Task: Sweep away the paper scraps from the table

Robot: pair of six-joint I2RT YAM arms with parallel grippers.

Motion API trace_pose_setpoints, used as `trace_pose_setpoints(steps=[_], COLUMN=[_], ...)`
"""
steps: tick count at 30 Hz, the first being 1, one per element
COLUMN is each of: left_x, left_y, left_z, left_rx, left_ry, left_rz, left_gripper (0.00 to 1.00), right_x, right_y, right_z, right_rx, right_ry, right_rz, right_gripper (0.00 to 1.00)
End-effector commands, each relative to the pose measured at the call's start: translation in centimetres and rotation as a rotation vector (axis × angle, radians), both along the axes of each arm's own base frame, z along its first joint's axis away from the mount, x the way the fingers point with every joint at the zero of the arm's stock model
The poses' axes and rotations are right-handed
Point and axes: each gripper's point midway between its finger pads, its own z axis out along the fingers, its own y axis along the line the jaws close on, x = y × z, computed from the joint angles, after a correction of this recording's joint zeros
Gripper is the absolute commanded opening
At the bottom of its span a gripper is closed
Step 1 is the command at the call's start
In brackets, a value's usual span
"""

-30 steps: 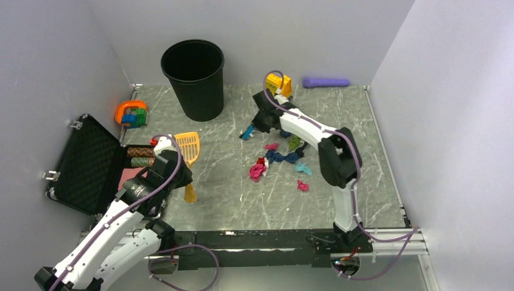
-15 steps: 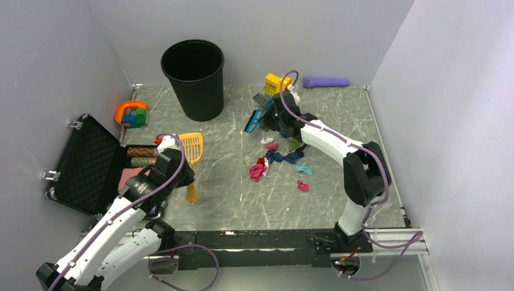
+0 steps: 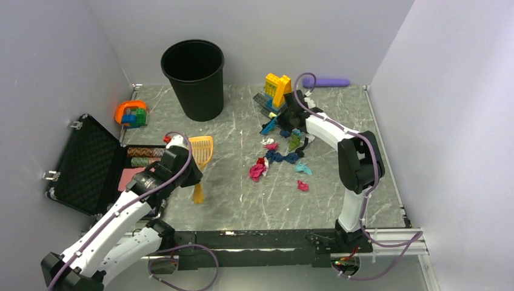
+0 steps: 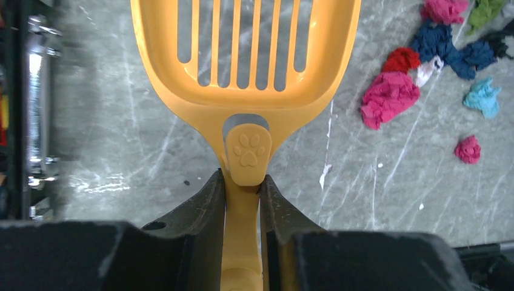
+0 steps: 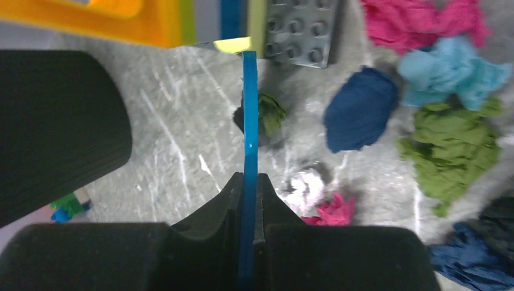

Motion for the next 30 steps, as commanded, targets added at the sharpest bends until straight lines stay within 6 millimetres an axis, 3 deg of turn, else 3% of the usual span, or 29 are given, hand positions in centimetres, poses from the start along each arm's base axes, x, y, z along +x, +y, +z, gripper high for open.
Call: trace_pose_setpoints(steps=[1, 8, 13, 17, 21, 24, 27, 30], left_x=[0.2, 0.1, -0.2, -0.4, -0.2, -0.3, -0.5, -0.7], left_y=[-2.5, -4.8, -5.9, -5.9, -4.6, -3.9, -3.6, -3.8], left_z=[-0.4, -2.5, -3.5, -3.7, -3.4, -2.7, -2.3, -2.4], left_rx=[-0.073, -0.096, -0.089, -0.077, -0.035, -0.034, -0.042, -0.055], left_ry=[0.012, 0.093, 0.136, 0.146, 0.132, 0.113, 0.090, 0.093], left_rz=[-0.097, -0.189, -0.229, -0.232, -0.174, -0.144, -0.130, -0.146], left_gripper=[0.00, 0.00, 0.00, 0.00, 0.00, 0.00, 0.00, 0.00], right_x=[-1.9, -4.6, -6.9, -10.3, -14.8, -17.8, -19.3, -19.2], right_y=[-2.8, -3.1, 0.7, 5.5, 10.1, 12.3, 12.1, 10.0], right_z=[0.7, 5.2, 7.4, 6.1, 3.7, 2.1, -0.2, -2.2], right_rx=[-0.054, -0.036, 0.012, 0.035, -0.061, -0.076, -0.123, -0.228], right_ry=[0.052, -0.130, -0.242, -0.191, -0.127, -0.085, -0.005, 0.068], right_rz=[-0.094, 0.036, 0.374, 0.682, 0.935, 1.066, 1.099, 1.052], right_gripper=[0.00, 0.00, 0.00, 0.00, 0.00, 0.00, 0.00, 0.00])
